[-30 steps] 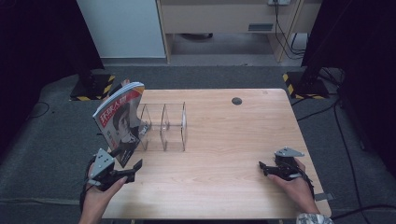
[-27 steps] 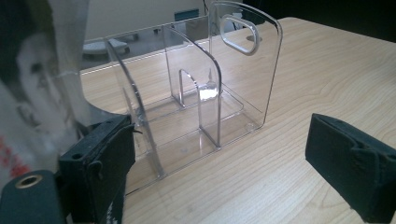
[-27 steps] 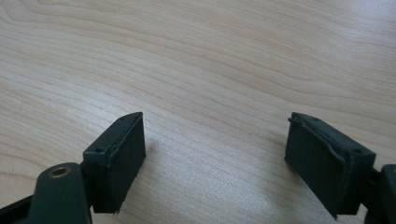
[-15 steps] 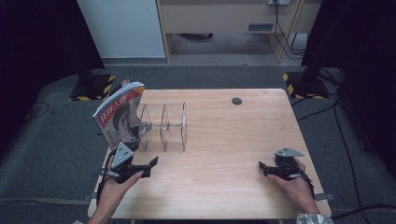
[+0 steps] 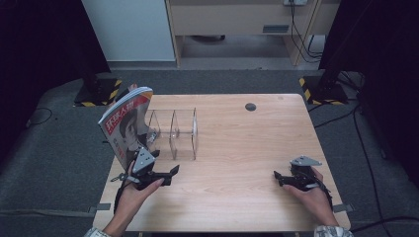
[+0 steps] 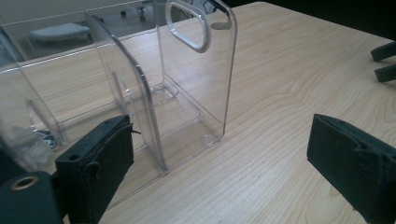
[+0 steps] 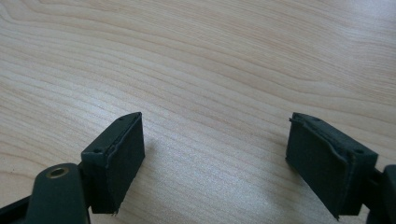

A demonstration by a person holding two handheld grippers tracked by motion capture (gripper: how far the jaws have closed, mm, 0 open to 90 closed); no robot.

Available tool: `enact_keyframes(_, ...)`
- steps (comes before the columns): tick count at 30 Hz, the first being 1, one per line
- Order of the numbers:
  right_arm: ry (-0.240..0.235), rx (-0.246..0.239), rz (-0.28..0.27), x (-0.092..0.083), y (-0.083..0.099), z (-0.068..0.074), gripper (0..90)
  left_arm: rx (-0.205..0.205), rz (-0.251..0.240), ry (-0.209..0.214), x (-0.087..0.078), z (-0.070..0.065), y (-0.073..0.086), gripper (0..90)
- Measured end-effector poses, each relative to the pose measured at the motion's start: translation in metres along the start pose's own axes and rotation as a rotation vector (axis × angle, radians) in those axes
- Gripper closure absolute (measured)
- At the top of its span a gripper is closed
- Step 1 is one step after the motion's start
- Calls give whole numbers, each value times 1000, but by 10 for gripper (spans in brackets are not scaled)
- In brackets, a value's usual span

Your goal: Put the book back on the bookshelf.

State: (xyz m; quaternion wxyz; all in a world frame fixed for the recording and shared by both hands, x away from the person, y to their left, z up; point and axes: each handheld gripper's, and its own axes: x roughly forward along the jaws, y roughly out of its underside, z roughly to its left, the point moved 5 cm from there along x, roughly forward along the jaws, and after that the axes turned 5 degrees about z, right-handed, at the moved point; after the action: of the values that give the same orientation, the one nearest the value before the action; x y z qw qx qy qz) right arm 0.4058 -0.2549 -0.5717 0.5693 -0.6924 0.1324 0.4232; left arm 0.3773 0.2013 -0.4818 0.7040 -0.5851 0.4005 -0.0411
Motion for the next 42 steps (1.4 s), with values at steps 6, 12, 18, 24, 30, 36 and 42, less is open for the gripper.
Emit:
enact_keyframes(6,-1,-1,0,0,0,0,193,10,21,31,13,-12,-3,59)
enact_keyframes(12,0,-2,1,0,0,0,192,35,47,55,27,-25,-5,57)
enact_keyframes(18,-1,-1,1,0,0,0,190,50,63,72,40,-38,-6,57)
enact_keyframes(24,-1,-3,1,0,0,0,189,61,79,96,52,-52,-7,57)
enact_keyframes(30,-4,-3,3,0,0,1,186,80,101,114,64,-63,-8,57)
enact_keyframes(36,-4,-2,3,0,0,1,186,95,121,126,72,-71,-7,57)
enact_keyframes(42,-6,-3,6,0,0,1,184,107,149,135,80,-77,-4,57)
